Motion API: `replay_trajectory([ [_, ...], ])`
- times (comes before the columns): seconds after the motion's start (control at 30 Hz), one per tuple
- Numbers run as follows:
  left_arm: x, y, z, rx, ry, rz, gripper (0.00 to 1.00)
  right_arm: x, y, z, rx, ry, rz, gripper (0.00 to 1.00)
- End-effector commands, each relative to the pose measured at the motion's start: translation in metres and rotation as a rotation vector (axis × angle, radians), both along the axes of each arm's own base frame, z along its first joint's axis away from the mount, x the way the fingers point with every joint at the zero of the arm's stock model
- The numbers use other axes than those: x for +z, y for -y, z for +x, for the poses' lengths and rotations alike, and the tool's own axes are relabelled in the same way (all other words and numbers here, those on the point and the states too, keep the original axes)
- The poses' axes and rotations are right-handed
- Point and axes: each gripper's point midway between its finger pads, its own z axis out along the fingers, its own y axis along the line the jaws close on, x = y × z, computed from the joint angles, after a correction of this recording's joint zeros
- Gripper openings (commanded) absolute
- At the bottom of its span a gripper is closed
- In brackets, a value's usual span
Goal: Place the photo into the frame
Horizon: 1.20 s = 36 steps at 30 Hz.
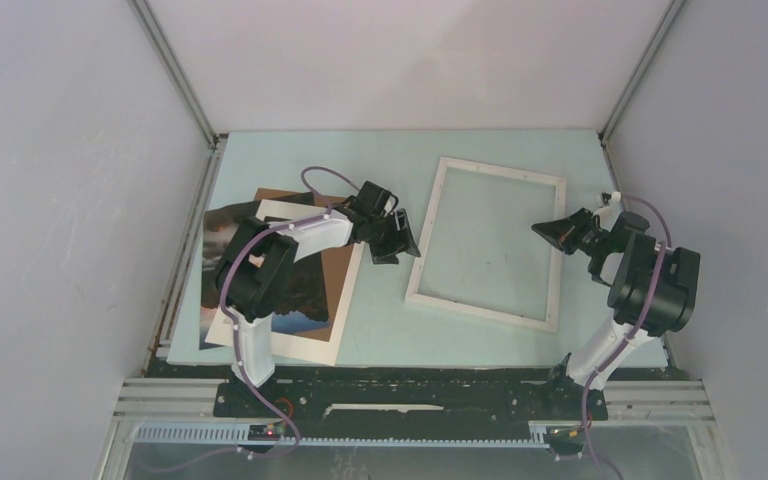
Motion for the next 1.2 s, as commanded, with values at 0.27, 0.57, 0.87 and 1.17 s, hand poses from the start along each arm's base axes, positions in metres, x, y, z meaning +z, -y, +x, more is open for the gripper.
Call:
replay_trajectory([
  [0.27, 0.015, 0.009, 0.008, -0.037, 0.061, -0.016, 0.62, 0.015, 0.005, 0.015, 0.013, 0.070, -0.045, 0.00],
  [0.57, 0.007, 0.000, 0.000, -0.085, 0.084, 0.084, 0.62, 0.014, 0.002, 0.017, 0.030, 0.072, -0.051, 0.00],
  [0.87, -0.007, -0.008, -0.003, -0.087, 0.047, 0.185, 0.58, 0.018, -0.002, 0.019, 0.049, 0.074, -0.068, 0.00],
  [1.17, -0.022, -0.019, -0.007, -0.080, 0.008, 0.254, 0.58, 0.022, 0.000, 0.018, 0.049, 0.067, -0.043, 0.00],
])
